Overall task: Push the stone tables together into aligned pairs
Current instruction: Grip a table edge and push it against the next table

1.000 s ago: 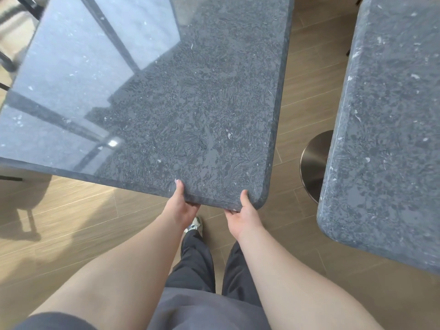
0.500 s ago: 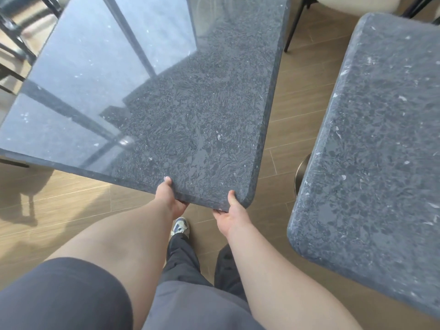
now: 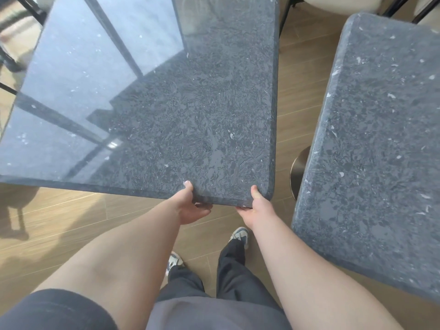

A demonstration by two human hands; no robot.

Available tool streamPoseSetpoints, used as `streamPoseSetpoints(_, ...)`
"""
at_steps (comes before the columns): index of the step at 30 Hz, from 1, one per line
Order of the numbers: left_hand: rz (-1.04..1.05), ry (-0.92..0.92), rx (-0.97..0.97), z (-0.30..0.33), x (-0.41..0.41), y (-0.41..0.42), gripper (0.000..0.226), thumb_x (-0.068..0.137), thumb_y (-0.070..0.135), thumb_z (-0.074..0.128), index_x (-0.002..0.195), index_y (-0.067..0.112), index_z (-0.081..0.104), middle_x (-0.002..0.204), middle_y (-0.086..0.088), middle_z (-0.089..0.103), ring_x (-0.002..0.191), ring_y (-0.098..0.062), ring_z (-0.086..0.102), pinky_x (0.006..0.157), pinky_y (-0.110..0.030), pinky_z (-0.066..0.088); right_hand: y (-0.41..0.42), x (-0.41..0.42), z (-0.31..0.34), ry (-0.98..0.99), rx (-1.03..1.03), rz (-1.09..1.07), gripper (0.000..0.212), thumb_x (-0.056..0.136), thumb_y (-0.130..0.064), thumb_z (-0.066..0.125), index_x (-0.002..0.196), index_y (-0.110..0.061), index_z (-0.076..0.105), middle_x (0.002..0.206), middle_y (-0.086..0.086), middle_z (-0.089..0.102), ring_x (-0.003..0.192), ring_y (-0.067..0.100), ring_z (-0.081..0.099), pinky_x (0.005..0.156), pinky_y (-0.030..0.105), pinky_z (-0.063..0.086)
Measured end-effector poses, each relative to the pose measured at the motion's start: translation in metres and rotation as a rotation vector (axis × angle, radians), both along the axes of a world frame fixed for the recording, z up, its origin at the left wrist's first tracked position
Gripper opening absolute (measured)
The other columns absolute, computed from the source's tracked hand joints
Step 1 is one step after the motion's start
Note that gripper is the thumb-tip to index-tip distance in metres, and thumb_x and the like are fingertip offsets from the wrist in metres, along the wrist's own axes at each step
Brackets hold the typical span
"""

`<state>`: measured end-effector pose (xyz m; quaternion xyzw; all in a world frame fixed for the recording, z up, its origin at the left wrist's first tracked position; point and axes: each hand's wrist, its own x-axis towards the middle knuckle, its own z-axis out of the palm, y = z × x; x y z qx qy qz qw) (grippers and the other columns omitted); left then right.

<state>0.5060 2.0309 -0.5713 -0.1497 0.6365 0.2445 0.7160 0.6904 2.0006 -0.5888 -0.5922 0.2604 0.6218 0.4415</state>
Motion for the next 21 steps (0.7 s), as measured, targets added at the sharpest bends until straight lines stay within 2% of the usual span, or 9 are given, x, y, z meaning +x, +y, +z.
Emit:
streamPoseSetpoints(2,-0.091,-0.036,0.010,0.003,-0.012,-0.005,0.059,0.102,0.054,0.044,0.133,0.005,0.041,0.126,-0.022,0.055,0.129,-0.040,0.050,0.106,-0.050,0.042,-0.002,-0.003,0.007,-0.049,0.010,-0.003,0.040,0.096,-0.022,0.065,0.129,-0.011,0.047,0.121,0.018,0.059,0.109,0.039,0.061,0.101,0.060,0.048)
streamPoseSetpoints(4,-0.152,-0.033,0.070,0.001,-0.030,-0.019,0.043,0.106,0.038,0.042,0.131,0.002,0.042,0.135,-0.024,0.054,0.126,-0.040,0.055,0.110,-0.051,0.042,-0.008,-0.008,0.014,-0.084,0.019,0.001,0.039,0.100,-0.009,0.056,0.137,-0.007,0.046,0.123,0.018,0.058,0.110,0.036,0.060,0.106,0.054,0.046)
streamPoseSetpoints(7,-0.240,0.009,0.159,0.006,-0.069,-0.040,0.039,0.107,0.022,0.039,0.139,0.000,0.043,0.134,-0.019,0.059,0.113,-0.033,0.063,0.098,-0.048,0.050,-0.018,-0.024,0.035,-0.149,0.032,0.048,0.042,0.100,-0.002,0.048,0.142,-0.002,0.044,0.127,0.018,0.056,0.122,0.033,0.057,0.112,0.045,0.042)
streamPoseSetpoints(10,-0.208,0.054,0.231,0.029,-0.122,-0.043,0.034,0.107,0.019,0.036,0.135,0.002,0.046,0.134,-0.015,0.059,0.115,-0.031,0.060,0.097,-0.046,0.048,-0.023,-0.056,0.067,-0.262,0.035,0.119,0.044,0.100,-0.005,0.047,0.144,-0.004,0.042,0.144,0.016,0.049,0.136,0.029,0.047,0.113,0.040,0.040)
streamPoseSetpoints(13,-0.210,0.118,0.330,0.056,-0.181,-0.039,0.034,0.105,0.015,0.038,0.134,0.002,0.047,0.134,-0.013,0.059,0.114,-0.030,0.061,0.091,-0.045,0.049,-0.028,-0.098,0.094,-0.344,0.067,0.200,0.040,0.100,-0.004,0.045,0.139,-0.001,0.045,0.148,0.016,0.046,0.135,0.026,0.048,0.108,0.038,0.045)
streamPoseSetpoints(15,-0.222,0.185,0.390,0.077,-0.220,-0.043,0.034,0.103,0.013,0.041,0.134,0.003,0.050,0.133,-0.013,0.061,0.109,-0.029,0.063,0.084,-0.043,0.051,-0.029,-0.130,0.111,-0.356,0.108,0.188,0.032,0.099,-0.003,0.043,0.130,-0.002,0.052,0.142,0.014,0.053,0.120,0.021,0.056,0.096,0.035,0.050)
streamPoseSetpoints(17,-0.240,0.260,0.476,0.105,-0.259,-0.048,0.025,0.102,0.012,0.045,0.125,0.006,0.055,0.126,-0.013,0.064,0.102,-0.027,0.067,0.078,-0.041,0.054,-0.028,-0.166,0.132,-0.333,0.181,0.190,0.029,0.100,-0.004,0.040,0.126,-0.006,0.053,0.128,0.010,0.061,0.110,0.020,0.057,0.094,0.035,0.050)
streamPoseSetpoints(19,-0.228,0.302,0.586,0.135,-0.299,-0.050,0.016,0.102,0.010,0.046,0.112,0.009,0.059,0.118,-0.015,0.067,0.098,-0.027,0.069,0.086,-0.044,0.055,-0.022,-0.200,0.160,-0.313,0.300,0.220,0.034,0.100,-0.002,0.035,0.127,-0.010,0.053,0.108,0.008,0.064,0.105,0.023,0.060,0.092,0.036,0.050)
streamPoseSetpoints(21,-0.214,0.368,0.678,0.170,-0.338,-0.046,0.017,0.102,0.006,0.043,0.104,0.010,0.059,0.111,-0.015,0.068,0.096,-0.029,0.069,0.091,-0.046,0.054,-0.011,-0.234,0.194,-0.321,0.409,0.266,0.035,0.096,0.003,0.032,0.118,-0.011,0.056,0.097,0.008,0.064,0.094,0.022,0.063,0.082,0.035,0.052)
